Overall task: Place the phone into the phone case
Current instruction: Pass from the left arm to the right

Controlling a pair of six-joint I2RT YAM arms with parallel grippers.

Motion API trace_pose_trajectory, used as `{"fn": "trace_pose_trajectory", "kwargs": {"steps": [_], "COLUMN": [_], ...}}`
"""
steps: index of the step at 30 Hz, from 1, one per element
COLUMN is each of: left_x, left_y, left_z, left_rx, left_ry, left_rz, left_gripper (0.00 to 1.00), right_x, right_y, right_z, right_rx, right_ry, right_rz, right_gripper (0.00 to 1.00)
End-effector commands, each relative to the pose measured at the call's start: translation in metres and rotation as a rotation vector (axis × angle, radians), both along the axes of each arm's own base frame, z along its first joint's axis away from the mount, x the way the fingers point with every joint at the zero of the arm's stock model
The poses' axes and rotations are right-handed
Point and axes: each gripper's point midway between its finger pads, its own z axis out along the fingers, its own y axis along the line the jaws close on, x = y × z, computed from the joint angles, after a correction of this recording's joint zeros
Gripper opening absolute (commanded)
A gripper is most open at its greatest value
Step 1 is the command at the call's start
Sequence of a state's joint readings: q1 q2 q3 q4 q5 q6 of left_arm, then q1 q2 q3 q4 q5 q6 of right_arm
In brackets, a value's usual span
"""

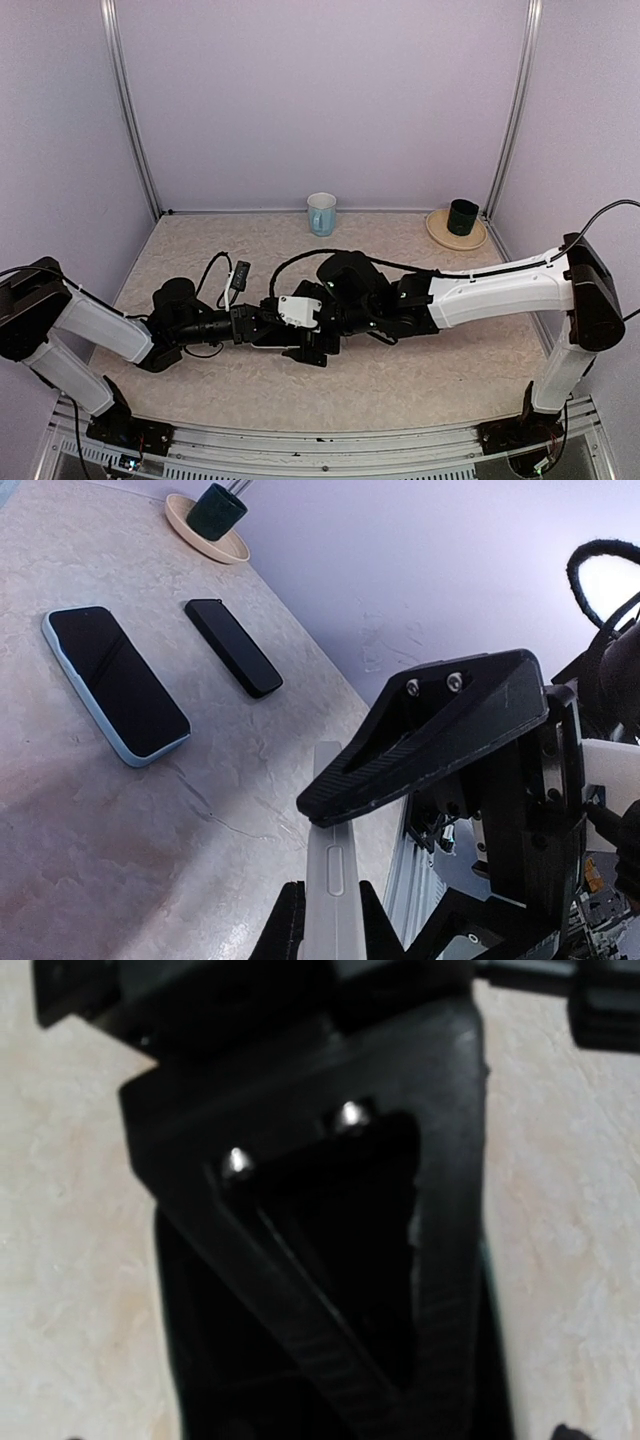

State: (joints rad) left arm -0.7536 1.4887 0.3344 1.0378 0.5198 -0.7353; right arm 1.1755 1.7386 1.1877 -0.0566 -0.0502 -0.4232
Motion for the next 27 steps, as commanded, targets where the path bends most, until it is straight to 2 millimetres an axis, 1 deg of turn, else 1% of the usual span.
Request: {"fn": "trace_pose_trajectory", "kwargs": {"steps": [1,7,14,20,26,27], "left_x": [0.004,0.004,0.003,0.004,0.004,0.004], "left_y": [-0.006,-0.006,-0.005,-0.005,-0.006,-0.006], "left_z": [0.026,0.025,0.023,0.021,0.022,0.022], "left_rx": [-0.060,-0.059,-0.055,-0.056,-0.058,-0.057], "left_ry": [-0.076,-0.075,-0.071,-0.064,-0.066,-0.065], "left_rz": [-0.002,-0.005,0.000,0.000,-0.003,-0.003], "left_gripper": [0.00,0.00,0.00,0.00,0.00,0.00], "right_x": [-0.002,0.010,0.011,0.004,0.012,0.012], "right_y": [0.010,0.012,0.015,0.016,0.016,0.017], "right_z": [0.001,-0.002,0.003,-0.004,-0.007,-0.010], "right_rx": [0.008,0.001,-0.001,-0.019,-0.033,-0.042], "right_ry": [0.019,-0.022,-0.070,-0.099,-0.136,-0.132], "right_rz": [-0.001,-0.054,-0.053,-0.026,-0.073,-0.072], "right_gripper": [1.00,1.00,0.99,0.99,0.98,0.98]}}
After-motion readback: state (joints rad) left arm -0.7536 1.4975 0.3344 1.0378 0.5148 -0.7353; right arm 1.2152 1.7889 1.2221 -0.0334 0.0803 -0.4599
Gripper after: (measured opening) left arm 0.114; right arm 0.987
